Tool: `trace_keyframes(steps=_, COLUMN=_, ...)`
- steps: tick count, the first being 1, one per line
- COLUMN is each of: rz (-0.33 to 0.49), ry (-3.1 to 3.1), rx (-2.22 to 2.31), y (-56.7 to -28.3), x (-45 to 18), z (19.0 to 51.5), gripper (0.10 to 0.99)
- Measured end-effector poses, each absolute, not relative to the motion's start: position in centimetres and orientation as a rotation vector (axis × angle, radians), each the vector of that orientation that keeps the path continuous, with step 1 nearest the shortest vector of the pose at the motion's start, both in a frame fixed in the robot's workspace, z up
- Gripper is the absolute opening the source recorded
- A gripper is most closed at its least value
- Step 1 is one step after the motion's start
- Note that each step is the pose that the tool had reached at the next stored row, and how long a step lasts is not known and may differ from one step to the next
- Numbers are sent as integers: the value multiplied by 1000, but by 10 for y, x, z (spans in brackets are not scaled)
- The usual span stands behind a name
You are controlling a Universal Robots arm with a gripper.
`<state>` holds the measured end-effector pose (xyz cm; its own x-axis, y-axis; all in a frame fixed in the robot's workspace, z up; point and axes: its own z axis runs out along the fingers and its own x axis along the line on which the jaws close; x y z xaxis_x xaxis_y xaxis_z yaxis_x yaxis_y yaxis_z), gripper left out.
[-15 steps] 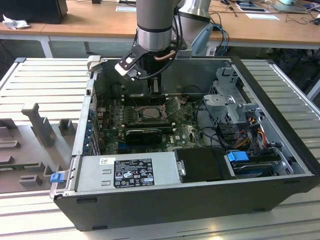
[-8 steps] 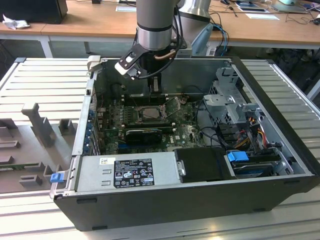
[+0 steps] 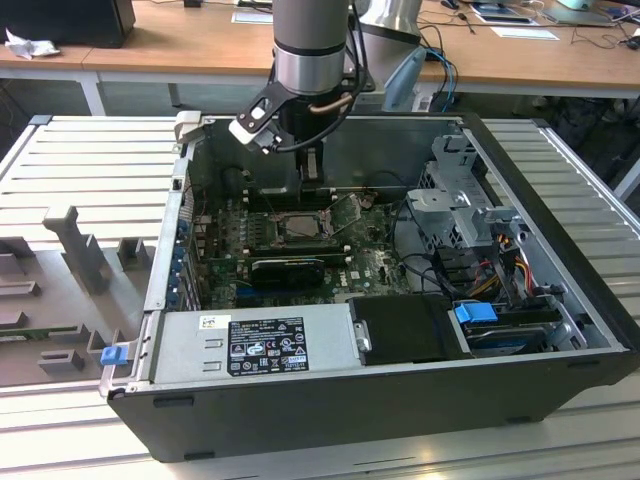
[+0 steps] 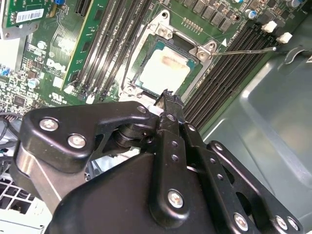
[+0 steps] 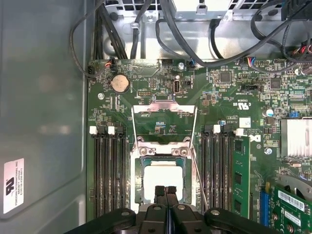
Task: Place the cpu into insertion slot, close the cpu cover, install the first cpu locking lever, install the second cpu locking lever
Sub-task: 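Close the cpu cover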
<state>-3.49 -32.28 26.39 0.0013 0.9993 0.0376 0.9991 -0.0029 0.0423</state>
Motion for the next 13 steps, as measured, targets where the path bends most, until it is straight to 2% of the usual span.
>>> trace_keyframes(steps=13, rz=89, ry=2216, rx=2220, y=-323, x=-35, z=271, gripper=106)
